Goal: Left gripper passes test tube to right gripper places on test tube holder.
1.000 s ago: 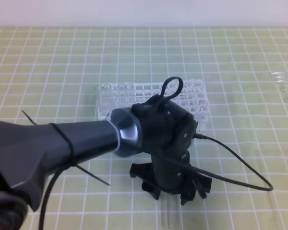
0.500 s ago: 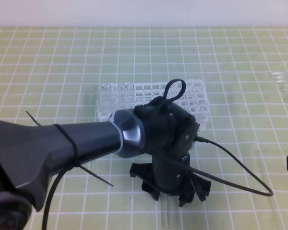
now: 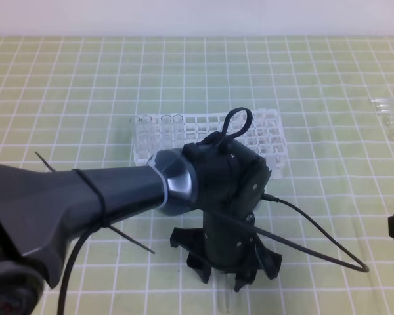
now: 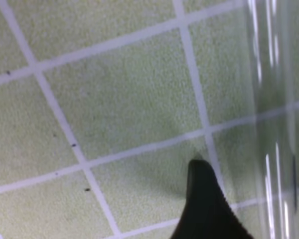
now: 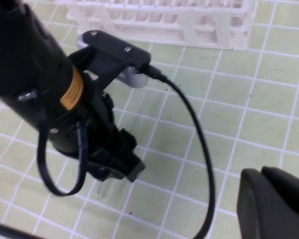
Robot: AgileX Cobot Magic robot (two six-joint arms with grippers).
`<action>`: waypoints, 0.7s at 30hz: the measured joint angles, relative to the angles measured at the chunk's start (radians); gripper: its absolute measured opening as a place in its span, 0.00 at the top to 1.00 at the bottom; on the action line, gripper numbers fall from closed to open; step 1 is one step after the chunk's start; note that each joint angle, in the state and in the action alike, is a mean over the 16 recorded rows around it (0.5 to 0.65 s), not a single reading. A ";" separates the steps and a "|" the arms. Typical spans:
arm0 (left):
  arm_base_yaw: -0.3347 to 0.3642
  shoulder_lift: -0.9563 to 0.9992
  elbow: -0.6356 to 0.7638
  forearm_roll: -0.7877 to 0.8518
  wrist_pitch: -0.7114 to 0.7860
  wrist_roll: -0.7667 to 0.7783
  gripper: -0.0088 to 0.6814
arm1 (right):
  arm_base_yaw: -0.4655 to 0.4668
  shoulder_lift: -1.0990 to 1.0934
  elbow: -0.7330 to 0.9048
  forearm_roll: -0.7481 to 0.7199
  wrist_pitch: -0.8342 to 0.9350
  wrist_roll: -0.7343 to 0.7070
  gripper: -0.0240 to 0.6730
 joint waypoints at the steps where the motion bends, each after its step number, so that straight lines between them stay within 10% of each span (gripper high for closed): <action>1: 0.000 0.000 0.000 -0.002 0.000 0.000 0.45 | 0.001 0.000 0.000 -0.001 0.000 0.000 0.99; 21: 0.001 0.001 0.001 0.007 -0.007 0.116 0.79 | 0.009 0.000 0.000 -0.005 0.000 0.000 0.99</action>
